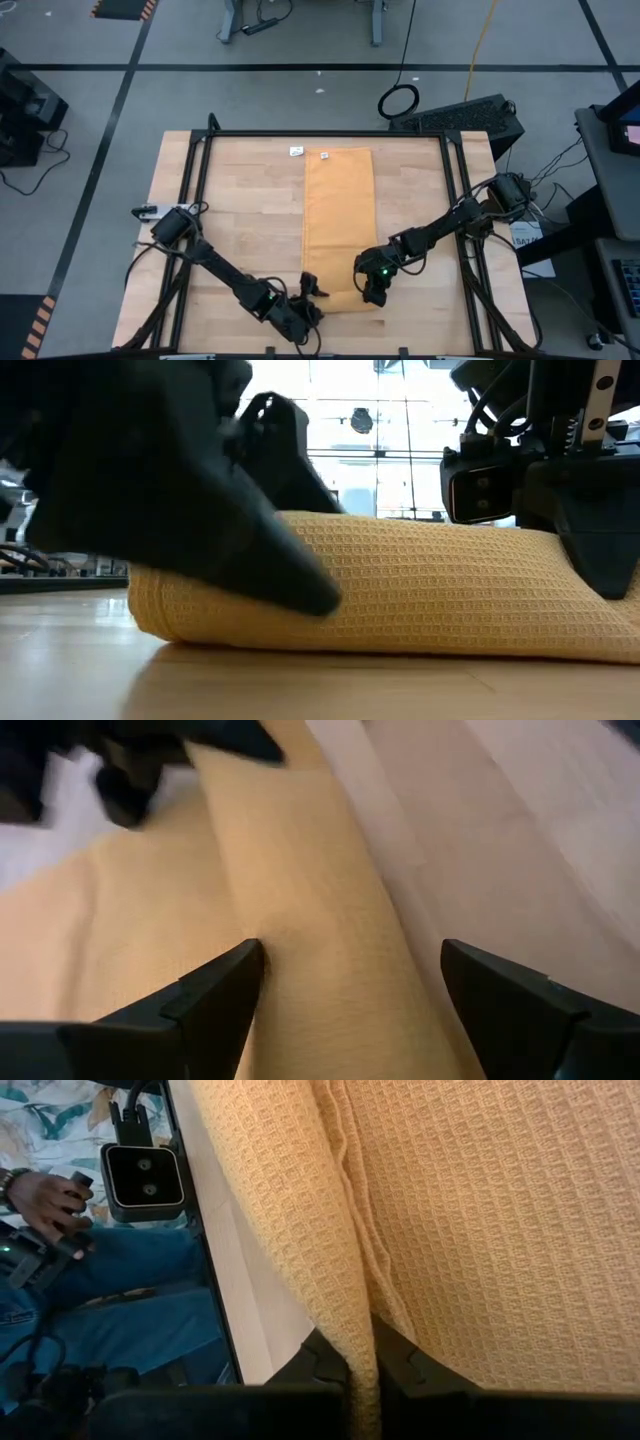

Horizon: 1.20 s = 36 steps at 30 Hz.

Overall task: Roll towel into tight, uniform cylinder
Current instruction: Roll the orange towel

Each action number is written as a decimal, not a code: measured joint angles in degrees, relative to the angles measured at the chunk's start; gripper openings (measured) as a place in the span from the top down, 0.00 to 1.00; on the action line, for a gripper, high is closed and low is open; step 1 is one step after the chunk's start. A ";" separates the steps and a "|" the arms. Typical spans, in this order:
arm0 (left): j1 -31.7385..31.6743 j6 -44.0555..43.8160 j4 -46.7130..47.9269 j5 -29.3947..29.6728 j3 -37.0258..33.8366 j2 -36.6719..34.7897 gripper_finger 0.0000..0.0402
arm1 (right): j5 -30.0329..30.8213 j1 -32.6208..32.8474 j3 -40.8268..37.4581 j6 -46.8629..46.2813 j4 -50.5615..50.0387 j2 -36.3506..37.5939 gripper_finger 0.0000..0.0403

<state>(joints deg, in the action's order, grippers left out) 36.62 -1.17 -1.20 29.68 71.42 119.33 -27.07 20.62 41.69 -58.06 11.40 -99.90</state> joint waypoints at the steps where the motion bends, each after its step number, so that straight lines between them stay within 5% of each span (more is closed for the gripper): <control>1: 0.01 0.00 0.31 -0.48 0.00 0.39 0.22 | 0.00 -0.02 0.00 -0.01 0.00 0.00 1.00; 11: -0.56 -3.11 0.58 2.91 -0.03 2.07 0.26 | 0.09 -0.01 0.00 -0.84 0.09 0.00 1.00; 17: -2.62 -15.45 2.94 -2.83 0.09 2.05 0.46 | 0.05 0.00 0.00 -0.68 0.44 0.00 1.00; 23: -3.39 -16.49 2.95 -3.74 0.04 1.78 0.73 | 0.03 0.00 0.00 -1.08 0.74 0.02 0.99; 29: -5.60 -21.20 4.66 -13.48 -0.07 -0.42 0.96 | 0.54 0.17 0.00 0.95 -1.42 3.74 0.80; 36: -10.17 -27.54 4.13 -26.75 -0.10 -3.30 0.94 | 4.90 1.06 -0.02 5.85 -14.01 13.95 0.54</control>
<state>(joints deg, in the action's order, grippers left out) 26.45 -28.71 2.93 2.93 71.32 116.03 -22.17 21.68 41.67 -52.21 -2.61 -85.94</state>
